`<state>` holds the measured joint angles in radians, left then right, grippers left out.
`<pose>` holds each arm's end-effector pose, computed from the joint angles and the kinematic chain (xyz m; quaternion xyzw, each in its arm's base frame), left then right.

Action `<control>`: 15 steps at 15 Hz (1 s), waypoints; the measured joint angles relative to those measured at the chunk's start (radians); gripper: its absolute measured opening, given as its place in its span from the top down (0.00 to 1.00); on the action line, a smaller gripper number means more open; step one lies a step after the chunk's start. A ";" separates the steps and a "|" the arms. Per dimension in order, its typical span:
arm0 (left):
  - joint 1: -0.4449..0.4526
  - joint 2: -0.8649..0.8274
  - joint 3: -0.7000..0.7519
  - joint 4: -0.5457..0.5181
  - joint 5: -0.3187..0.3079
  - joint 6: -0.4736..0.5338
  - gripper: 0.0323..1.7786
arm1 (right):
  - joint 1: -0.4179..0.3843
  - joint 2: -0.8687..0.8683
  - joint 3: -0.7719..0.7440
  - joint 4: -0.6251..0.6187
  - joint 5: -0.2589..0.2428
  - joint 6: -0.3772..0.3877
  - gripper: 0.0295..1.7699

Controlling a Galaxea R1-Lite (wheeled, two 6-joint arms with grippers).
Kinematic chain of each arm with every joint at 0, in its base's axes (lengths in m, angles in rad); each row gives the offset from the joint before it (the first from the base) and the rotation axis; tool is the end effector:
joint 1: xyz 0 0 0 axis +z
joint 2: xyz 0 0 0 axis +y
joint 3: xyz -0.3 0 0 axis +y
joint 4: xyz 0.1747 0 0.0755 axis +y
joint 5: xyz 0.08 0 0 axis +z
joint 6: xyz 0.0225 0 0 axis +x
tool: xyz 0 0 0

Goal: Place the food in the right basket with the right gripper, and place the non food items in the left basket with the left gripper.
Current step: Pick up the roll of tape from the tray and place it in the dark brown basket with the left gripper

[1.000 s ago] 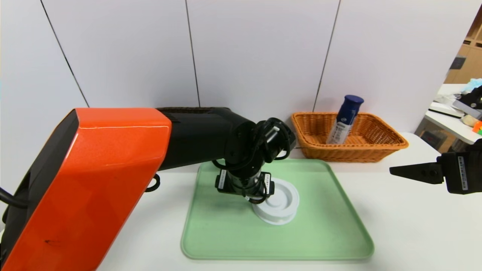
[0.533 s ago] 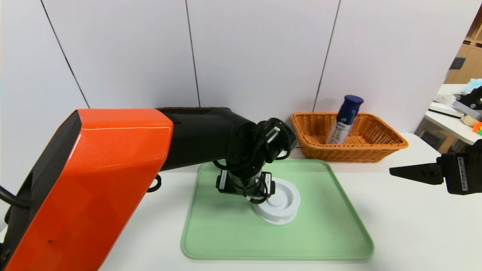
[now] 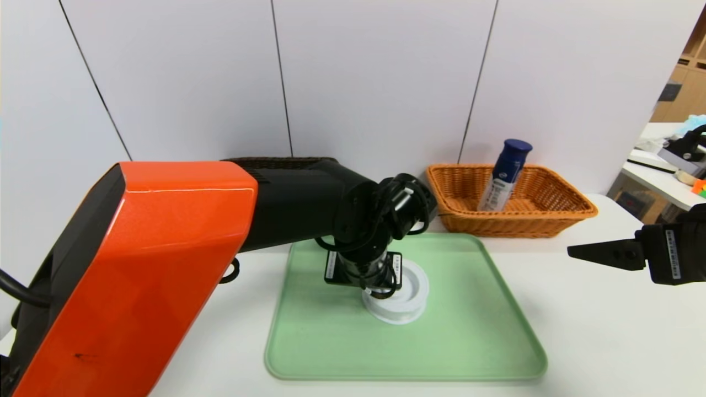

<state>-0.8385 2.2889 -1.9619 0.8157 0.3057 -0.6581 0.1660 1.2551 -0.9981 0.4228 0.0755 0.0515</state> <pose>0.2920 -0.3146 0.1490 0.0148 0.5018 -0.0626 0.8626 0.1720 0.0305 0.2494 0.0090 0.3359 0.1050 0.9360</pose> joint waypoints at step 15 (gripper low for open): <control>-0.028 -0.150 -0.009 0.003 -0.001 -0.023 0.92 | -0.002 -0.013 0.009 0.010 -0.001 0.002 0.04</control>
<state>-0.8668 2.1387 -1.9704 0.8191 0.3045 -0.6811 0.1640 1.2426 -0.9889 0.4330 0.0749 0.0534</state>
